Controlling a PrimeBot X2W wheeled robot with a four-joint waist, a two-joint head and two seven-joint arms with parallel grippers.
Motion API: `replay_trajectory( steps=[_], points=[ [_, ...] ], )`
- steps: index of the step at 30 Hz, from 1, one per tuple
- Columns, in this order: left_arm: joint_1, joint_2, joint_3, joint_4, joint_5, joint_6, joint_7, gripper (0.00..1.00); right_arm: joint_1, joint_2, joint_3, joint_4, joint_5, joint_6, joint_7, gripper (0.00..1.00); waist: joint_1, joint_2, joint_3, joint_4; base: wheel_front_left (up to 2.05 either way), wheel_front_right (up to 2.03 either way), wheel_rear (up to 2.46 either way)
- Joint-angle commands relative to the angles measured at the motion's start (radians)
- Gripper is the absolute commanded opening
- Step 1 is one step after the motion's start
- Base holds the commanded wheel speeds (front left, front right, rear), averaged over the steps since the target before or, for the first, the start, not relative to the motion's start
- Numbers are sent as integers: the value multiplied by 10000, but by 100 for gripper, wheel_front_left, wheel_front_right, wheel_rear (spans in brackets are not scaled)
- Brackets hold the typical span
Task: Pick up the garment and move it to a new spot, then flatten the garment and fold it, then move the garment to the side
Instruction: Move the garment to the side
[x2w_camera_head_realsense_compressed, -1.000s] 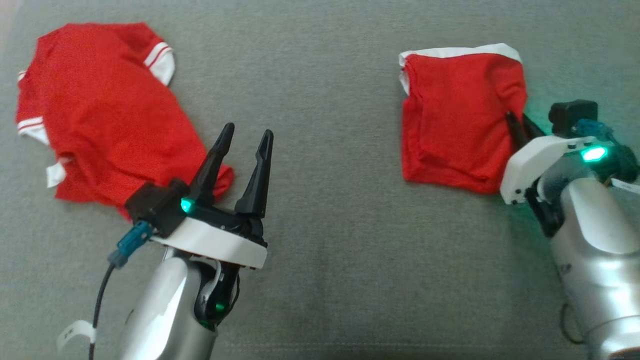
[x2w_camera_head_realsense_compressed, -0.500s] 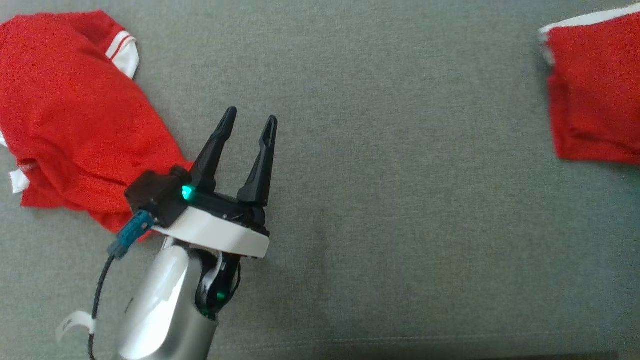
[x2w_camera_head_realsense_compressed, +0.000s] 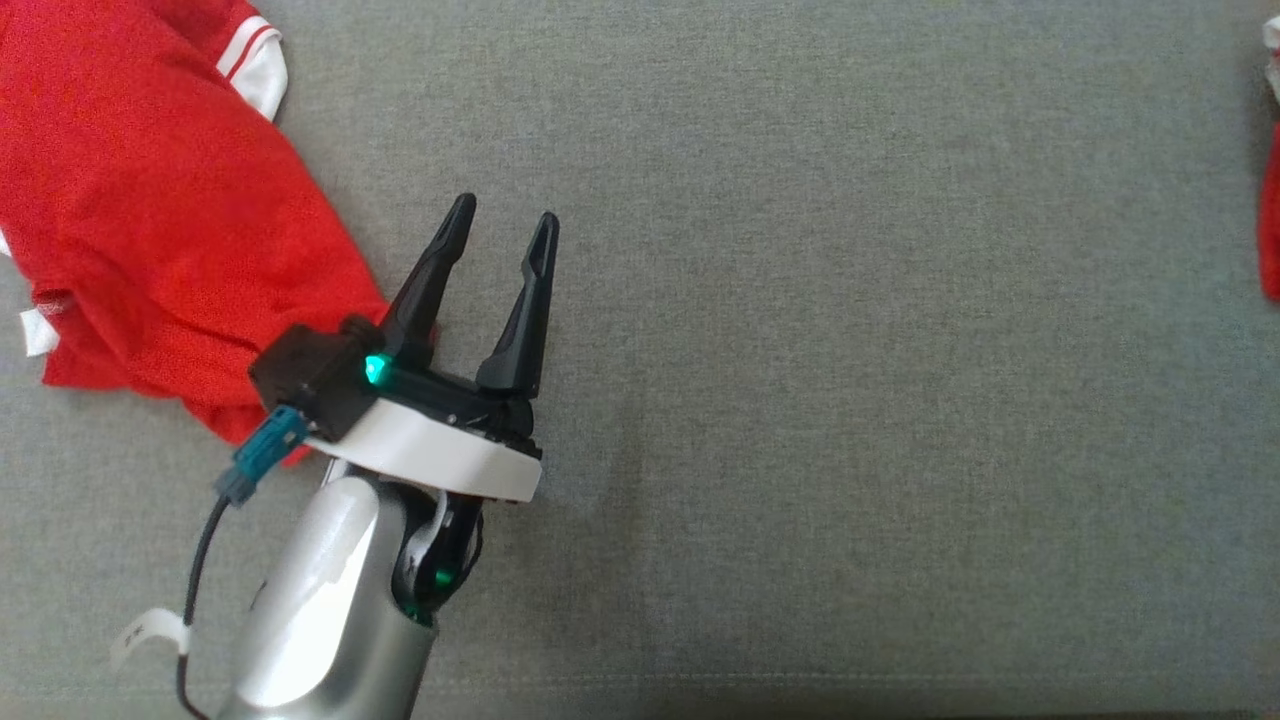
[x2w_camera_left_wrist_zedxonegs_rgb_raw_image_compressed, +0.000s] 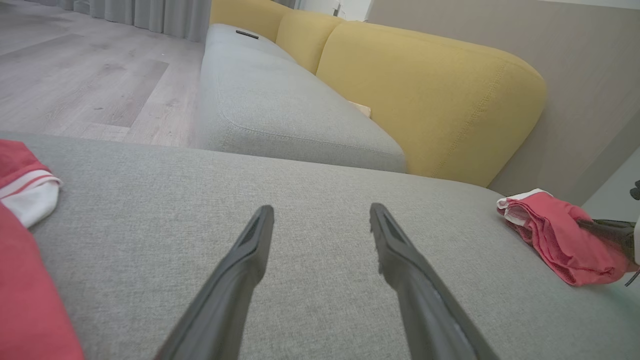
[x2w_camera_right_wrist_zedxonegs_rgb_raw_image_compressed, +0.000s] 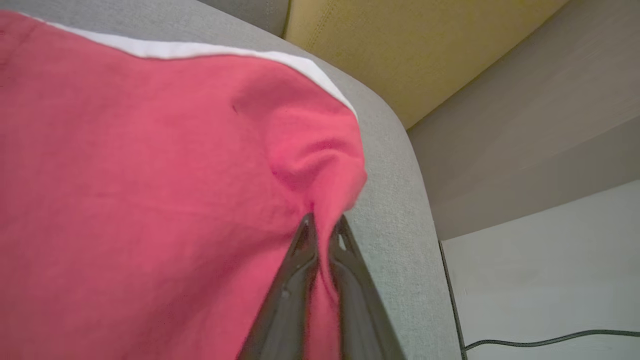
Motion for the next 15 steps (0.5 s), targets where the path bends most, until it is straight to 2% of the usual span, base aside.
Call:
replay_trajectory(
  steps=[1,6,7,8,9,15],
  points=[
    [-247,81,345,-336,89,-59,-53,100,-108,-383,-35,-131,-148,-9,-163,0,-1,0,8,1,0,0,0],
    [-252,81,392,-310,98,-59,-53,100,-241,-221,-311,-5,-368,-9,-245,0,-1,0,-17,-31,0,0,0],
    [-253,81,396,-300,96,-59,-53,100,-275,-172,-389,7,-432,-9,-270,16,-1,0,-41,-41,0,0,0],
    [-249,81,402,-286,91,-59,-53,100,-309,-116,-471,-4,-498,-9,-322,48,-1,0,-80,-56,0,0,0],
    [-242,81,407,-272,87,-59,-53,100,-343,-50,-564,-19,-545,-9,-374,100,-1,0,-123,-74,0,0,0],
    [-174,81,499,-230,38,-59,-53,100,-459,430,-1021,-378,-883,-9,-733,100,-1,0,-616,-212,0,0,0]
  ],
)
